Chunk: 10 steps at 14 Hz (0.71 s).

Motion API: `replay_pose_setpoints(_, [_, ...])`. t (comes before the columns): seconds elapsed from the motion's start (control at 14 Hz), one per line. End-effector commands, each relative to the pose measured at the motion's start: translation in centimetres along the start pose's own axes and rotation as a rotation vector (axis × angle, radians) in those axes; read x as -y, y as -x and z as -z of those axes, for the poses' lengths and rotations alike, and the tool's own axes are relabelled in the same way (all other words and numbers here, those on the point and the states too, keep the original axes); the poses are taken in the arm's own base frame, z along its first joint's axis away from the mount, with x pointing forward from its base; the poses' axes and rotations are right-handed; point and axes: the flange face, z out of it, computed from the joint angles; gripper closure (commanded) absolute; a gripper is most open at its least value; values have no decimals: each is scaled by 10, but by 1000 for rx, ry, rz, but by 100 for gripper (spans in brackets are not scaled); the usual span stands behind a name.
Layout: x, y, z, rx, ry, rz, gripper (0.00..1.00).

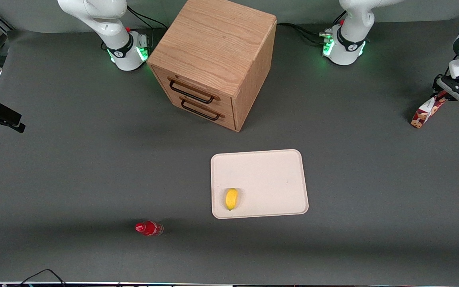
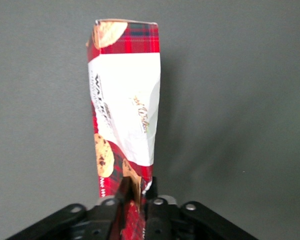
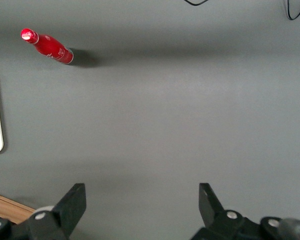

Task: Place red cookie box on tray
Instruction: 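Lift the cookie box with the left gripper and carry it toward the tray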

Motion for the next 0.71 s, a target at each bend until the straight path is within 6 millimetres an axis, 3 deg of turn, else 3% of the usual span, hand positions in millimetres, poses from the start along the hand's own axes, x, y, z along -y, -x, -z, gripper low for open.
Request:
replay_pose_setpoints(0.0, [24,-9,11,5,-7,-31,100])
replay_pose_setpoints(0.29, [69,-26,73,-31,90,-17,100])
replay_pose_setpoints(0.36, [81,-40,95,-36,108,-10,100])
replay_pose_setpoints(0.64, [112,-99,215,-18,195,85,100])
